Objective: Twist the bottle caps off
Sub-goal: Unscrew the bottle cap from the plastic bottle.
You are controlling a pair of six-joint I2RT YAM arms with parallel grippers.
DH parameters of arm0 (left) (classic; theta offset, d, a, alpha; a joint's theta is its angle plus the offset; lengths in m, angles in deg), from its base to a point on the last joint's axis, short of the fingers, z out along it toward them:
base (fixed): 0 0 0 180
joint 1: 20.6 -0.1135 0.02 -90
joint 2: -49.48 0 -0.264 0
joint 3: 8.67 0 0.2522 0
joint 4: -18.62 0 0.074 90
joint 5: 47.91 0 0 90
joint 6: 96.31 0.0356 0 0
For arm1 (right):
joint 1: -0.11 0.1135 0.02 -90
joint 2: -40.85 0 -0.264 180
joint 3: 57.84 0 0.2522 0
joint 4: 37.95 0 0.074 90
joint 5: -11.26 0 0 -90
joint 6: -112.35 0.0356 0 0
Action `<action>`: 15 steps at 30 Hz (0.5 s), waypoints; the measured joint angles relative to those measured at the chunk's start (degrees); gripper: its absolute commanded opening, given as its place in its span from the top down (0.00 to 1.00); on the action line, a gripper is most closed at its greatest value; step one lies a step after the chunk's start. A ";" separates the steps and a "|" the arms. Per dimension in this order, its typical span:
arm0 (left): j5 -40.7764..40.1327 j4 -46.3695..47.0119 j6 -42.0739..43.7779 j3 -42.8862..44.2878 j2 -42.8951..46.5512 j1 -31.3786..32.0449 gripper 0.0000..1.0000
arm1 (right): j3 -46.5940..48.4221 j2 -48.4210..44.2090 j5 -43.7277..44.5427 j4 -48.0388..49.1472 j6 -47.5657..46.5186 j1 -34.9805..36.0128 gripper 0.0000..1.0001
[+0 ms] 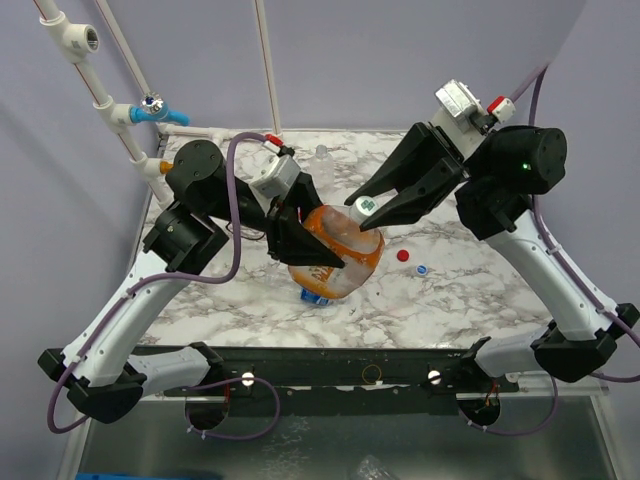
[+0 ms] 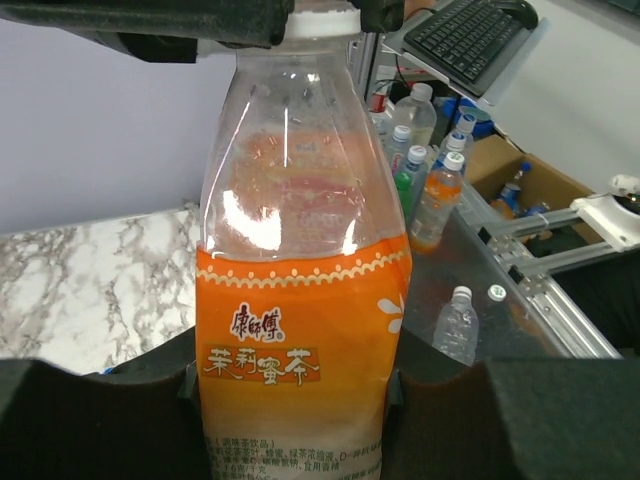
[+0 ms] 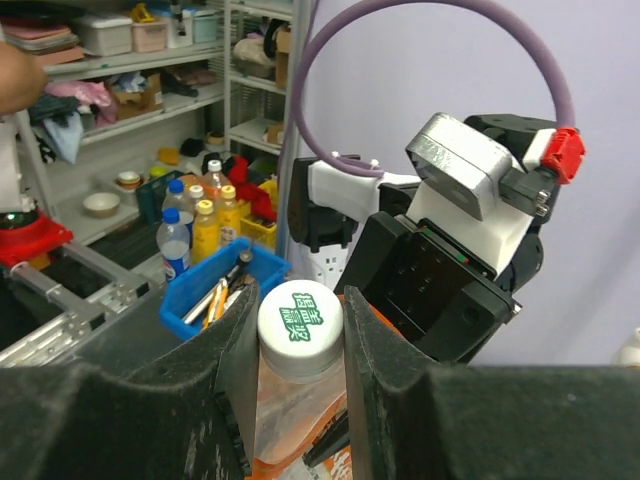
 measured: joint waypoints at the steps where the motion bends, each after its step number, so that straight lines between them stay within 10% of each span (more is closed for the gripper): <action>1: 0.55 -0.11 -0.31 0.00 -0.04 0.00 0.97 | 0.00 0.35 -0.81 1.53 1.09 0.00 0.99; 4: 1.57 -0.48 -0.74 0.00 -0.15 -0.04 0.99 | 0.11 0.79 -2.03 2.54 2.10 -0.13 0.72; 7: 1.22 -0.44 -0.57 0.00 -0.33 -0.22 1.00 | 2.38 0.26 -1.16 -7.04 -4.39 -1.22 0.11; 15: -11.30 1.11 5.49 -0.87 0.92 -1.27 0.99 | 8.17 -5.16 25.44 -33.03 -20.52 -1.70 0.00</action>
